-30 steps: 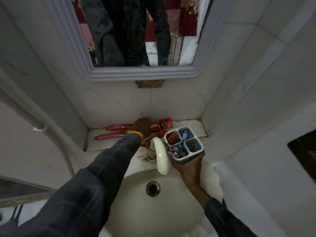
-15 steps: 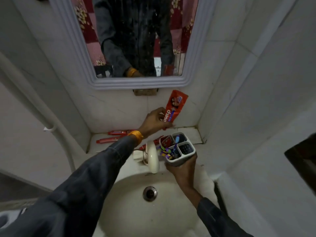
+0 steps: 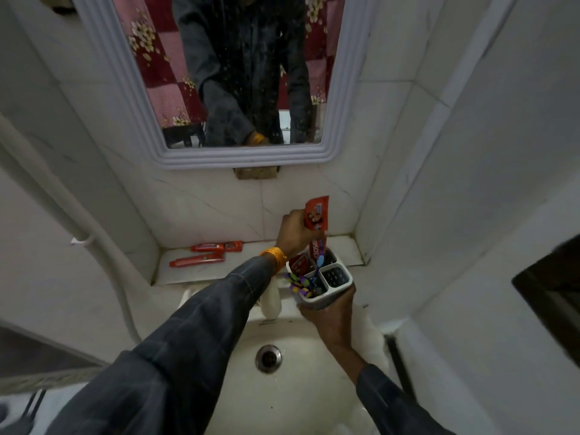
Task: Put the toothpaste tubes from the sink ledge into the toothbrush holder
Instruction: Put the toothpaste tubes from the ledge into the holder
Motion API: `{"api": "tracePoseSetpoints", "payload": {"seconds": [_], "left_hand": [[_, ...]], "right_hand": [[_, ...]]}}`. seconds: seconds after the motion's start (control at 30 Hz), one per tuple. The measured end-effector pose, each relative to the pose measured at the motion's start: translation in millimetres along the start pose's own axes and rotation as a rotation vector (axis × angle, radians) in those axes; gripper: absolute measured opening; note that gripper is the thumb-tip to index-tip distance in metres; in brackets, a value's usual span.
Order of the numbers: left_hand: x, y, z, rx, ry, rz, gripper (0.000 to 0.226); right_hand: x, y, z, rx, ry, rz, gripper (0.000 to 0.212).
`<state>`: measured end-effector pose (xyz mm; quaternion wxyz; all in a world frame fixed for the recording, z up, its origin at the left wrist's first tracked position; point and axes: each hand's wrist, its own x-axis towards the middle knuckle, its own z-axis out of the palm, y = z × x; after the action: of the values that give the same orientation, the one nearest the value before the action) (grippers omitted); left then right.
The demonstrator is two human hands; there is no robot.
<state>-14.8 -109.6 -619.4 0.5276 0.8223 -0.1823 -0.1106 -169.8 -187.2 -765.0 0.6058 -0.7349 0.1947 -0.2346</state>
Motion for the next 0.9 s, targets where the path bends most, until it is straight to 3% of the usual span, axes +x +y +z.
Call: {"api": "tracePoseSetpoints", "payload": {"seconds": [0.17,0.3,0.43,0.57,0.73,0.9], "left_hand": [[0.6,3.9,4.5,0.288,0.005,0.183,0.009],[0.5,-0.9,4.2,0.510,-0.042,0.237,0.008],[3.4,-12.9,-14.9,0.569,0.021,0.220,0.008],[11.6,-28.0,-39.9,0.593,0.047,0.083,0.011],[10.7,-72.5,-68.4,0.715,-0.187,-0.208,0.023],[16.1,-84.4,-47.4,0.709,-0.323,-0.235,0.037]], "right_hand": [[-1.2,0.9,1.0,0.008,0.021,-0.032,0.123],[-9.7,0.6,4.1,0.019,0.050,-0.005,0.123],[-13.5,-2.5,15.7,-0.019,0.018,-0.013,0.123],[-11.9,-1.5,9.3,-0.019,0.055,0.021,0.118],[-12.4,-2.8,9.1,-0.036,0.079,0.021,0.121],[-8.8,-2.3,12.4,-0.043,0.044,0.044,0.122]]}}
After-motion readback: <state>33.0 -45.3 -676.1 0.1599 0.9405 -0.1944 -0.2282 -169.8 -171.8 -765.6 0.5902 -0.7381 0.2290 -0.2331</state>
